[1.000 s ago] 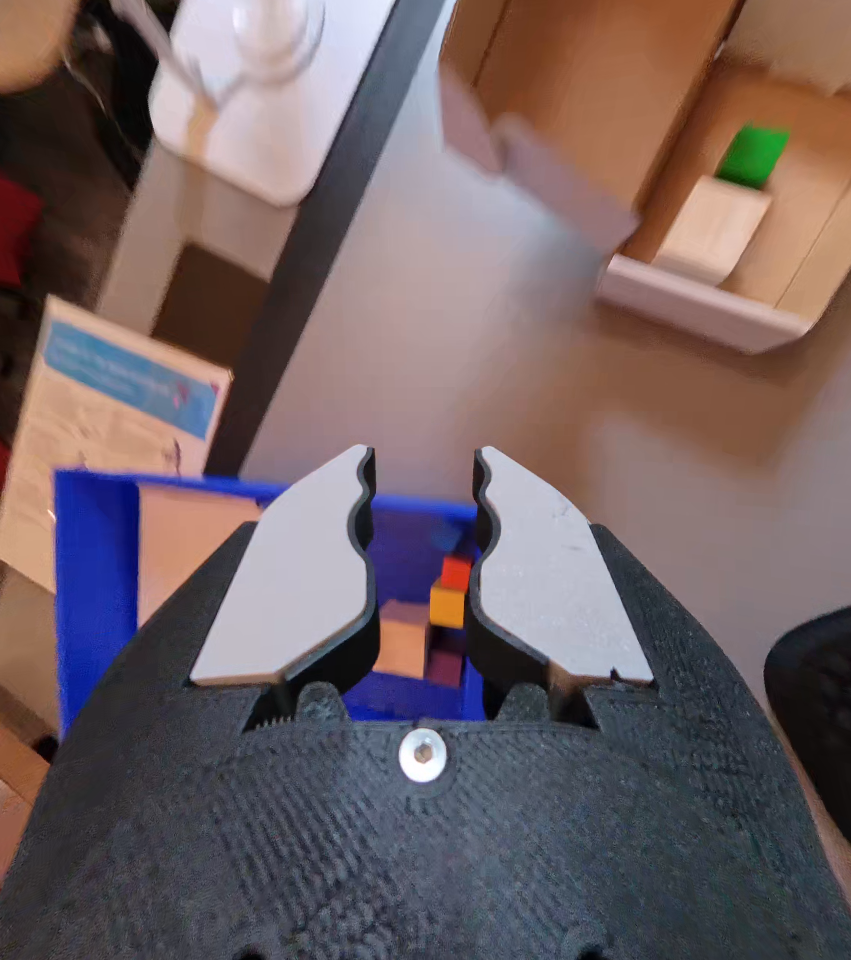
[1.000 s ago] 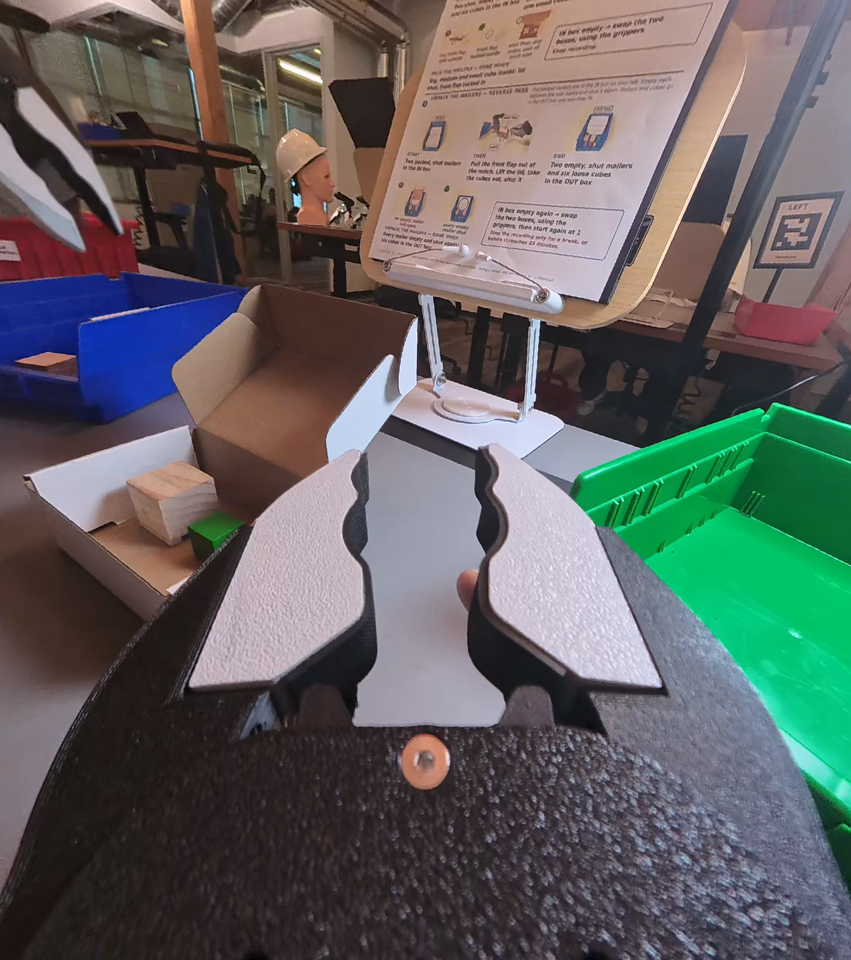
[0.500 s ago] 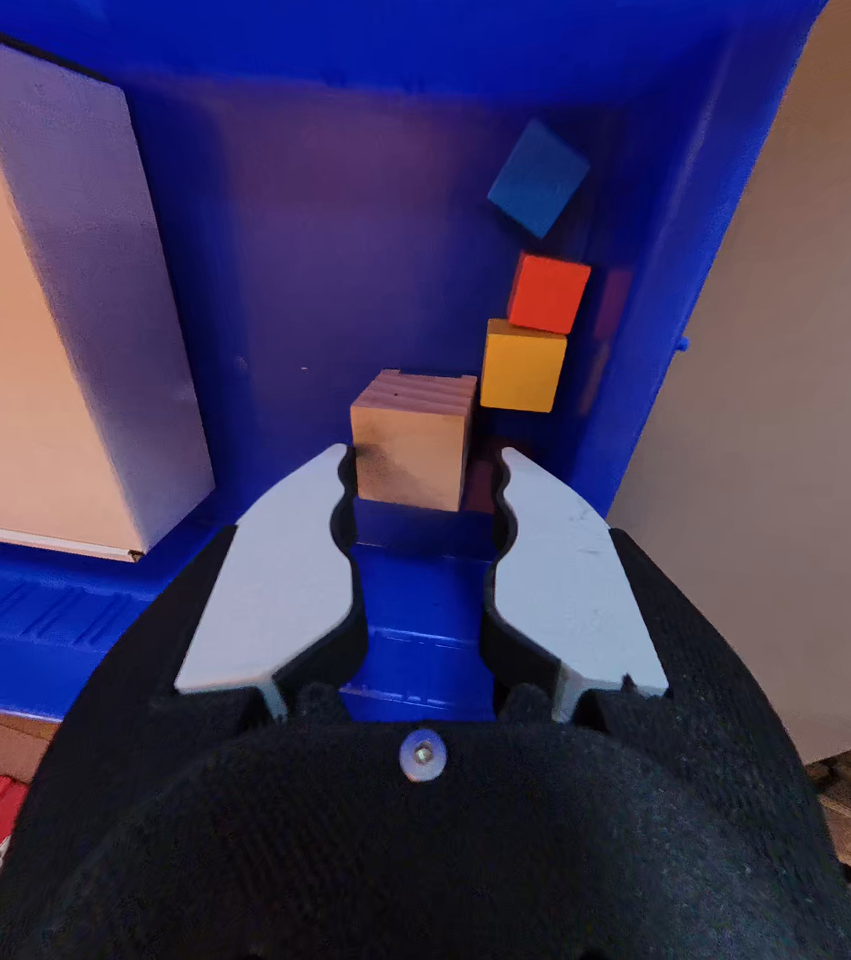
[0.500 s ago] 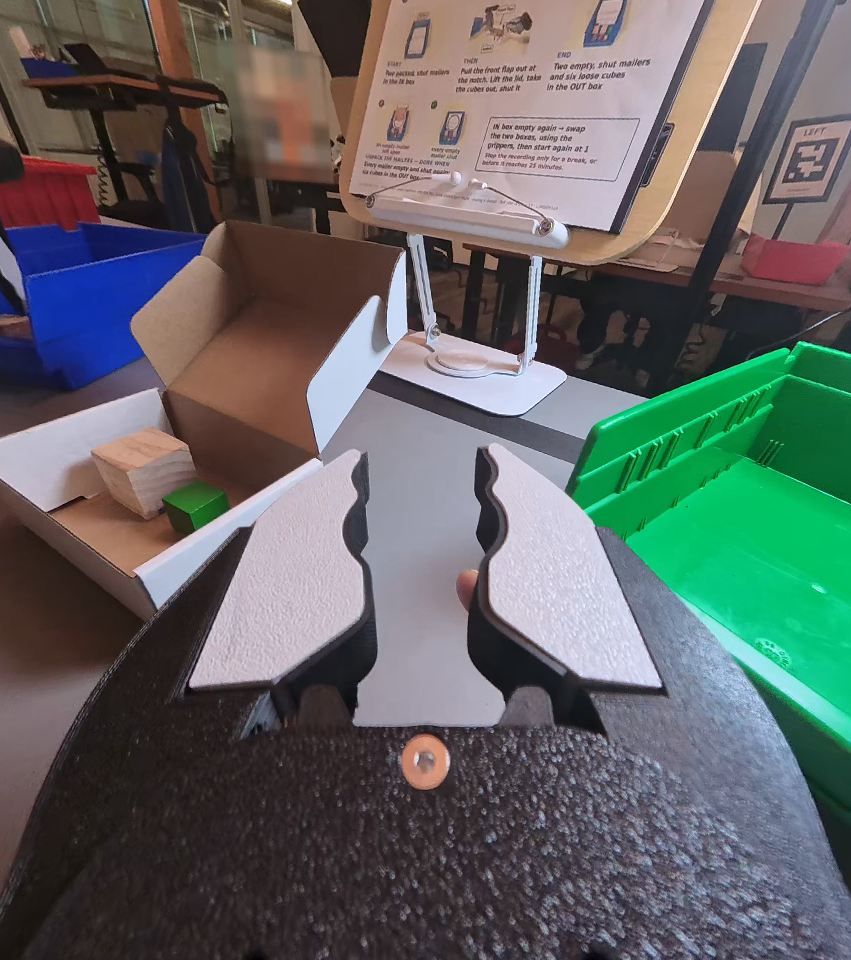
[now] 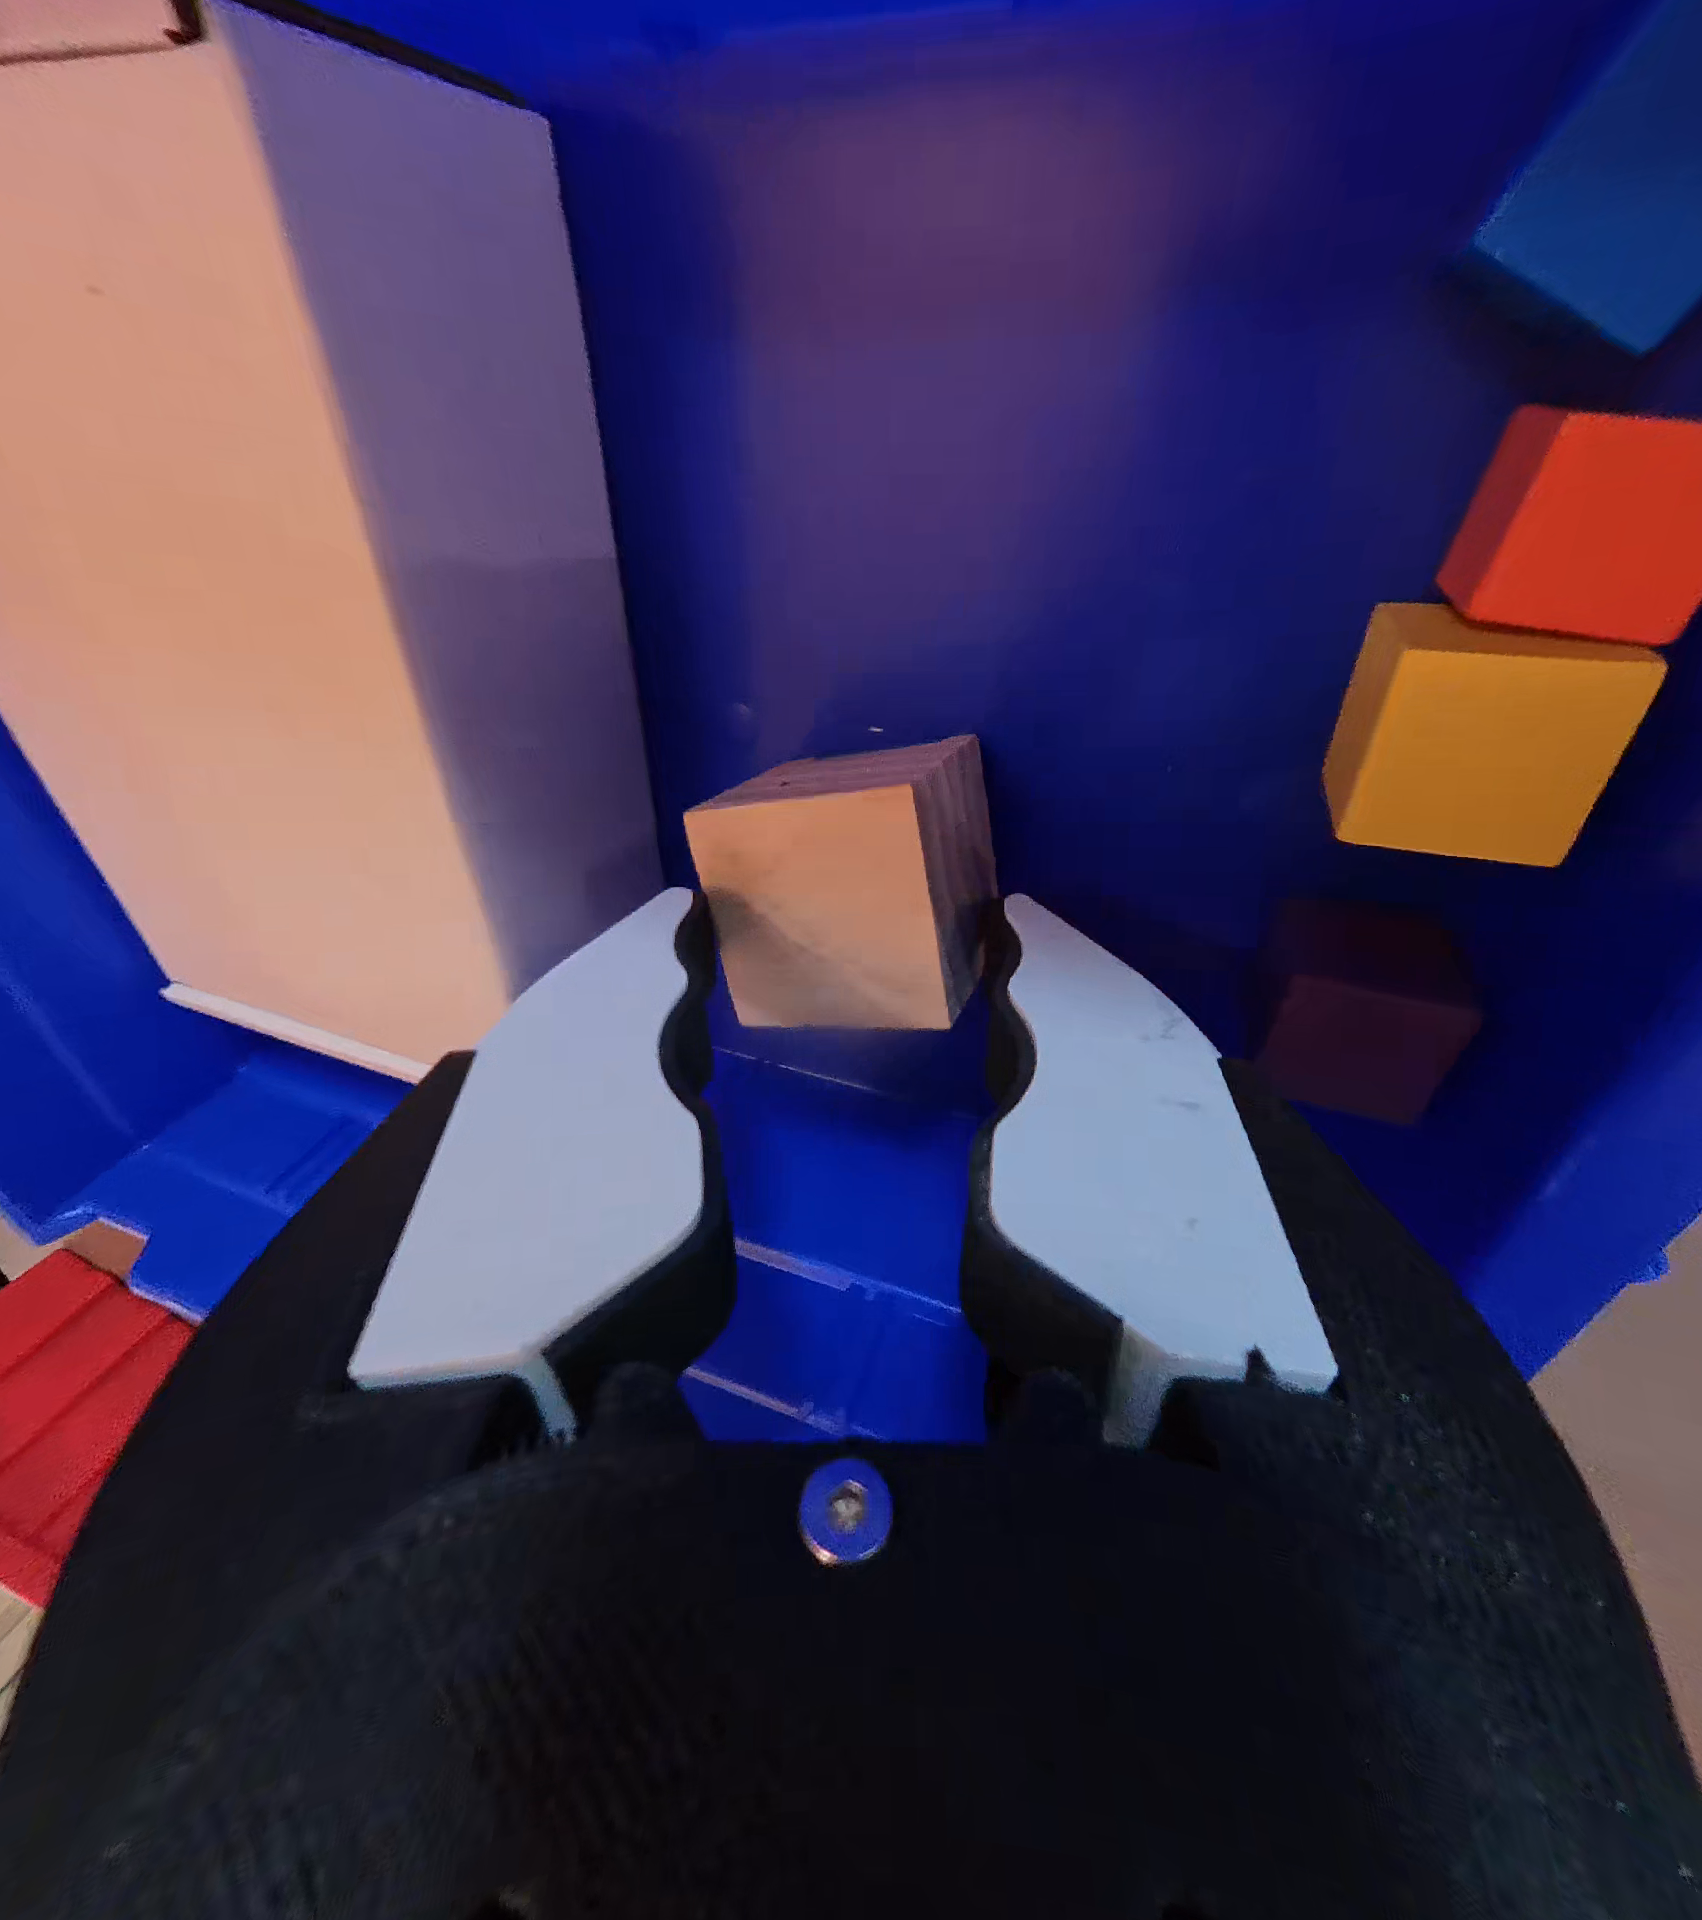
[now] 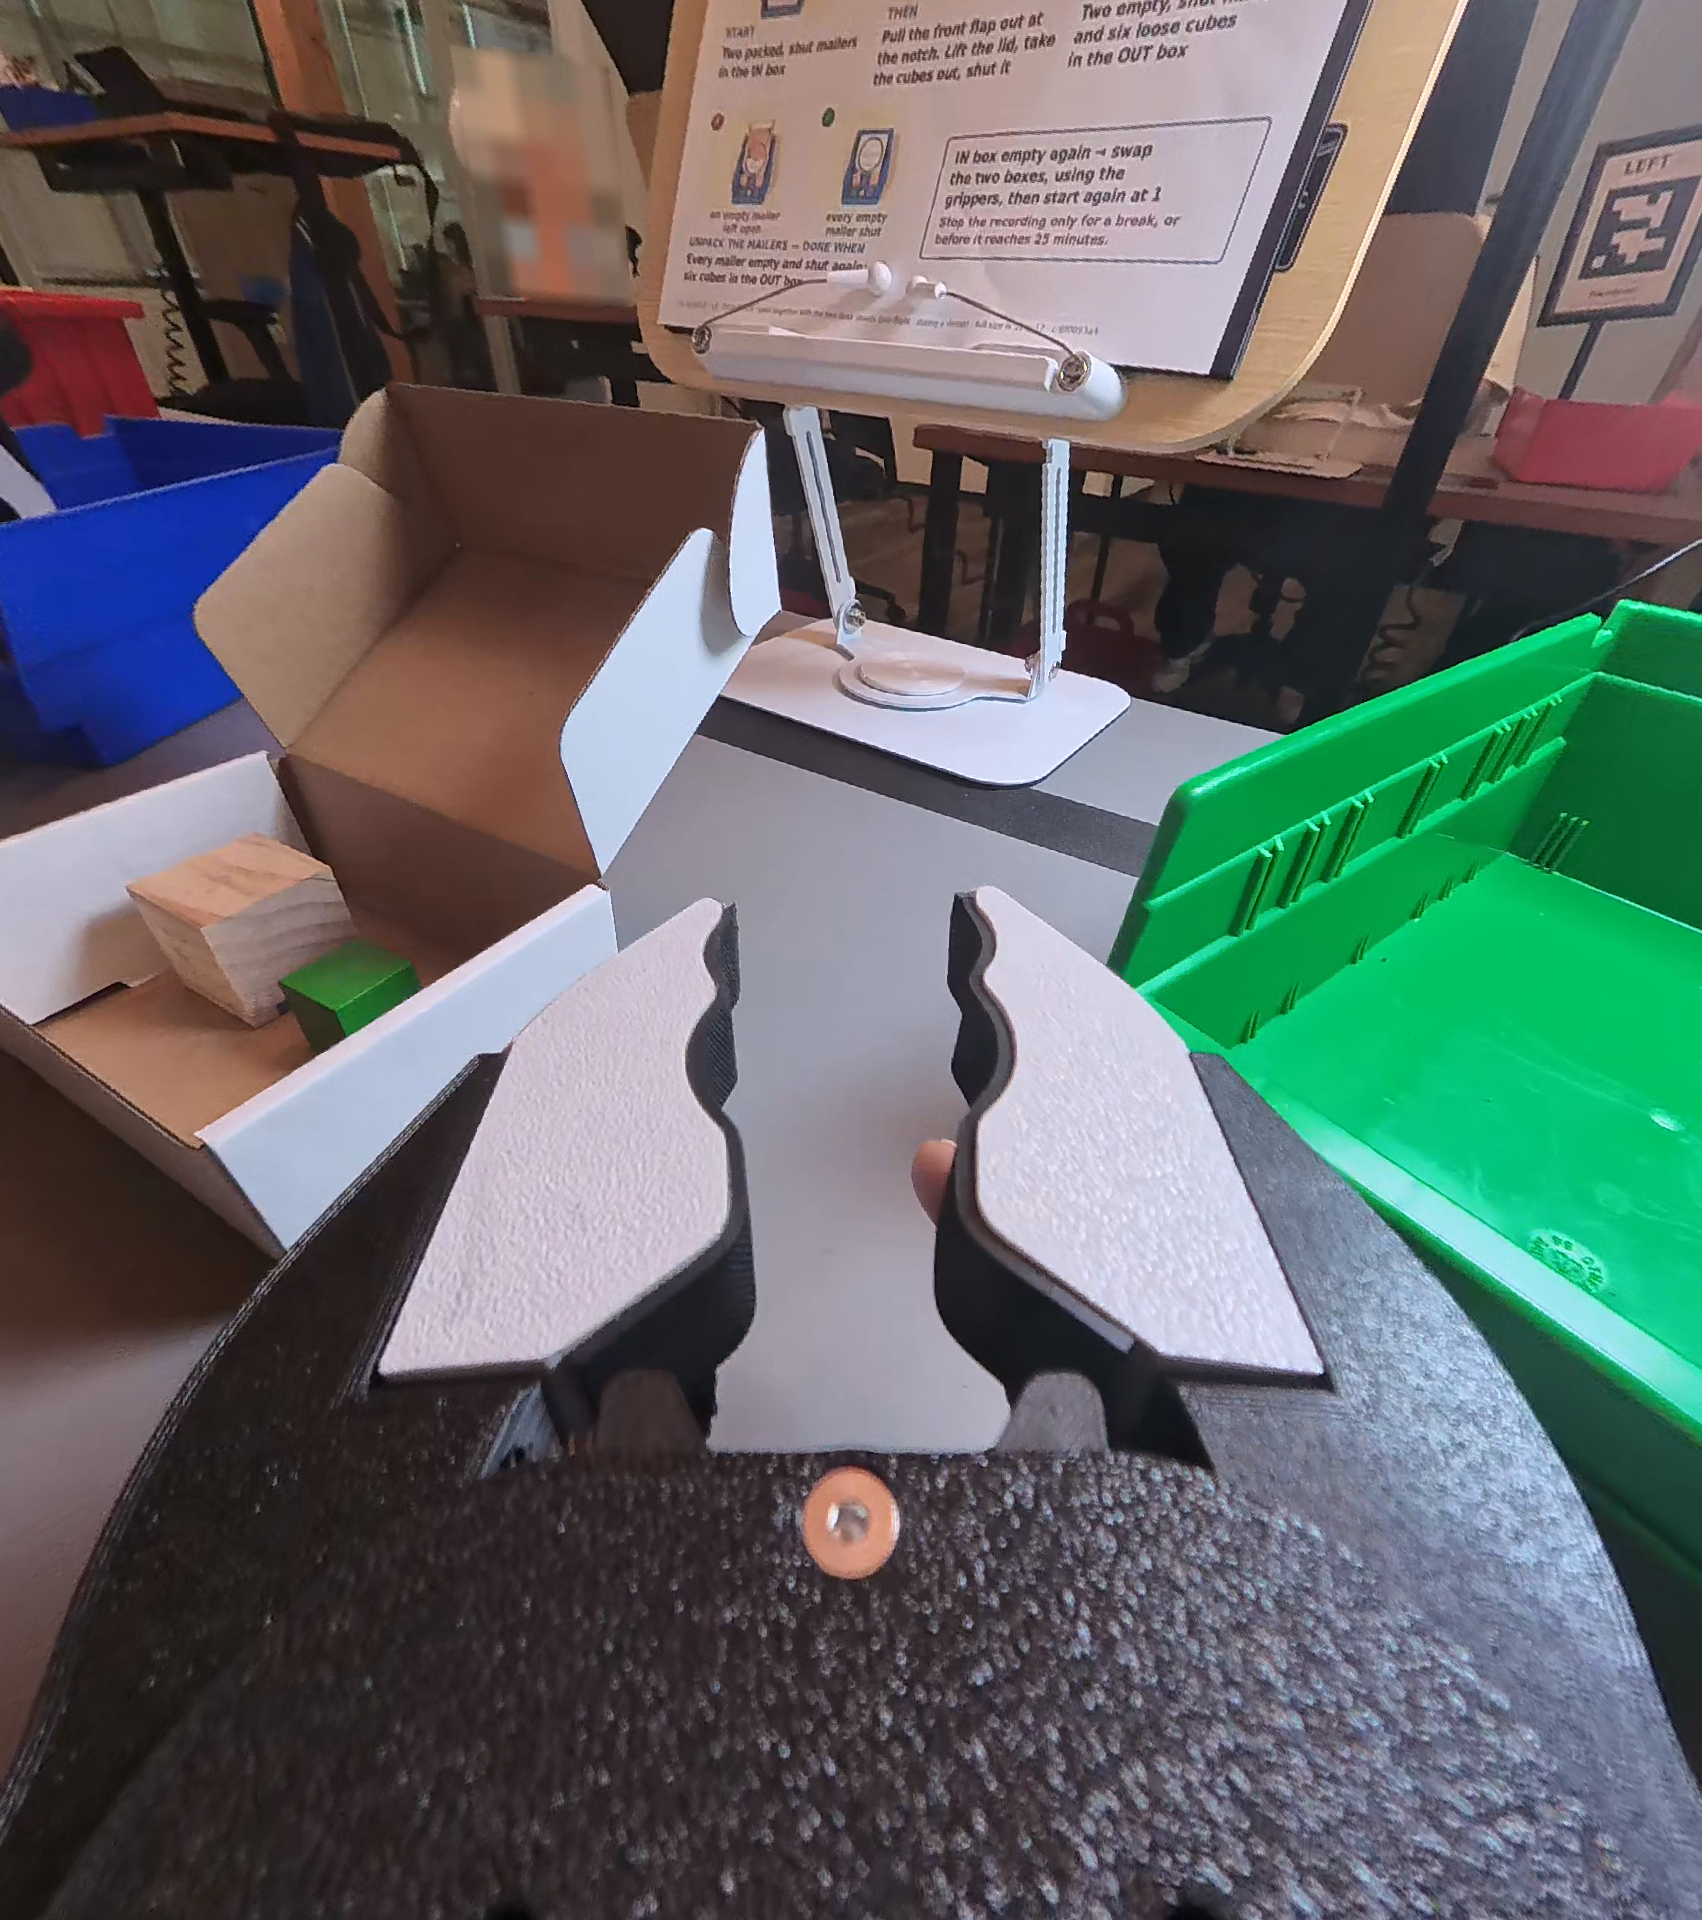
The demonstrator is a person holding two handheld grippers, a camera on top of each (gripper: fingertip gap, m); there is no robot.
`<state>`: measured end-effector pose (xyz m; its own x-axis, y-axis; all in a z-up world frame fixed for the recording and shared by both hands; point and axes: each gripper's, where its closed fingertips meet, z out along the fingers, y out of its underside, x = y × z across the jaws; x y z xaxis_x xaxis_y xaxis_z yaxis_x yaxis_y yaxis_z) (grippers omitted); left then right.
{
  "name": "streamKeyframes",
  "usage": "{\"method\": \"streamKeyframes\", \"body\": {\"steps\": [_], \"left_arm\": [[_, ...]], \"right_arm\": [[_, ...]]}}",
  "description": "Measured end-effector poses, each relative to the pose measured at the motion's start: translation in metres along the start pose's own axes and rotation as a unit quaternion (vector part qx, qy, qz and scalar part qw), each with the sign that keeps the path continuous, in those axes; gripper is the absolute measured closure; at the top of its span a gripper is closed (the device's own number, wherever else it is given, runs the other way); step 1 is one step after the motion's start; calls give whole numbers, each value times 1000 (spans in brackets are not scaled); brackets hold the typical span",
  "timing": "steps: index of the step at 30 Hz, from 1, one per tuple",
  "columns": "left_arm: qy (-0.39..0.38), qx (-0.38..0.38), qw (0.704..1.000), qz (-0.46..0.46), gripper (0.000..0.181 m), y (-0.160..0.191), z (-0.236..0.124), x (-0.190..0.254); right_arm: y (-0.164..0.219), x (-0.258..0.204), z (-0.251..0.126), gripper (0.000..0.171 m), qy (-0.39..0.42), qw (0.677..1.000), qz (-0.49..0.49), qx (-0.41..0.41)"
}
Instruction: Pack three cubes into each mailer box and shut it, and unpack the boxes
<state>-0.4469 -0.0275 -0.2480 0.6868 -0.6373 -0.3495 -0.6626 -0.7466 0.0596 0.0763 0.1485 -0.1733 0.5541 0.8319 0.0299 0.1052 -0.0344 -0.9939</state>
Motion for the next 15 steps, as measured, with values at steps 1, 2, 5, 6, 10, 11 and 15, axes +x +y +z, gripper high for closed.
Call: {"method": "streamKeyframes", "body": {"steps": [1, 2, 5, 6, 10, 11, 15], "left_arm": [[-3, -2, 1000, 4, 131, 1, 0, 1], [-4, 1, 1000, 10, 132, 0, -1, 4], [-7, 18, 1000, 19, 132, -1, -16, 7], [-2, 27, 999, 22, 132, -2, -24, 10], [53, 96, 993, 36, 142, -24, -49, 31], [78, 115, 990, 35, 143, -33, -52, 39], [132, 135, 981, 48, 144, -60, -46, 52]], "right_arm": [[1, 0, 0, 133, -1, 1000, 1, -1], [2, 0, 0, 133, -2, 1000, 1, -3], [2, -1, 0, 133, -4, 1000, 0, -3], [1, -1, -1, 133, -4, 1000, -1, -2], [0, -2, 0, 133, -9, 1000, 1, -1], [1, -3, 1, 133, -10, 1000, 2, -1], [4, -4, 3, 133, -14, 1000, 4, -7]]}}
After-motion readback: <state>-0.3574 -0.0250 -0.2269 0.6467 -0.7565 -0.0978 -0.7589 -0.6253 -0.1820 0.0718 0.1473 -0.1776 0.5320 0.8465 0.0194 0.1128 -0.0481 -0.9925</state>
